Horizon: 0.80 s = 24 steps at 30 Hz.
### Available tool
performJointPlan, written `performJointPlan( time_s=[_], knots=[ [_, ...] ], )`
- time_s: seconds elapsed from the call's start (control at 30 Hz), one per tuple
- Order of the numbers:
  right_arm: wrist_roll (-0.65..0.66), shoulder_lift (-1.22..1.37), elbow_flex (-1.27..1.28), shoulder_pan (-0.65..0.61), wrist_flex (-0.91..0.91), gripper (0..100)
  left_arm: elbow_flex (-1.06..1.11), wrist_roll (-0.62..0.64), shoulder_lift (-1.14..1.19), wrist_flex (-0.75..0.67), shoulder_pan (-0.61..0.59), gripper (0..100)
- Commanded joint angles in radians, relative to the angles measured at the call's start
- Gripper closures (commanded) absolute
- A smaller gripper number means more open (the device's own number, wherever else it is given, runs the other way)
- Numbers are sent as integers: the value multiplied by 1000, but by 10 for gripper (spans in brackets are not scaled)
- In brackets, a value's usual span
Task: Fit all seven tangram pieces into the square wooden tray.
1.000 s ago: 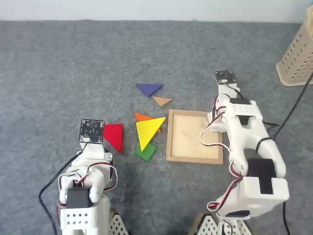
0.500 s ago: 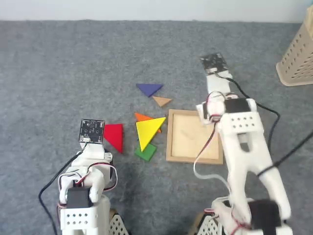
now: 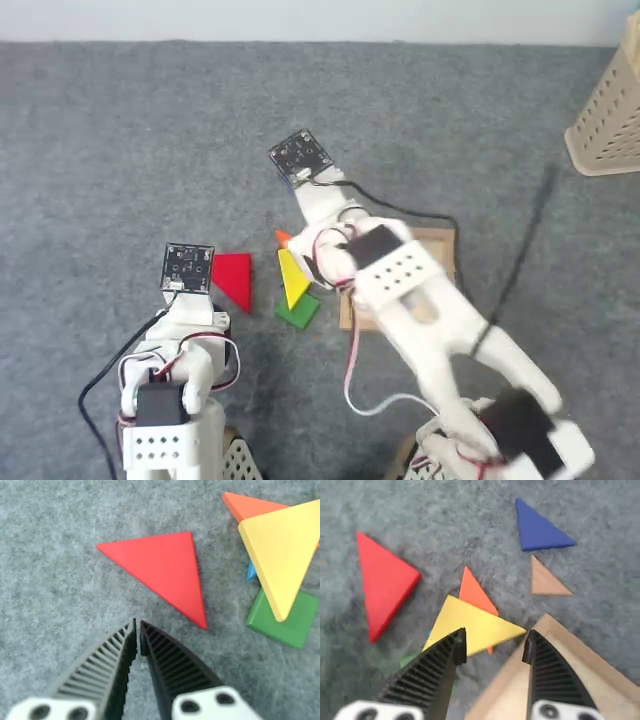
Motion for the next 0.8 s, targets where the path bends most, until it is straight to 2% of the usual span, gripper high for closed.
performJointPlan(
  time_s=[0.0, 0.13, 0.3, 0.5, 0.77],
  knots=[
    [-112, 107, -57, -44, -173, 804, -5, 6, -6, 3, -3, 989],
    [-86, 202, -57, -120, -249, 804, -5, 6, -6, 3, -3, 989],
    [-37, 259, -51, -174, -260, 804, -5, 6, -6, 3, -3, 989],
    [-37, 274, -32, -157, -259, 804, -5, 6, -6, 3, -3, 989],
    [-6, 274, 14, -64, -246, 804, -5, 6, -6, 3, -3, 989]
  ],
)
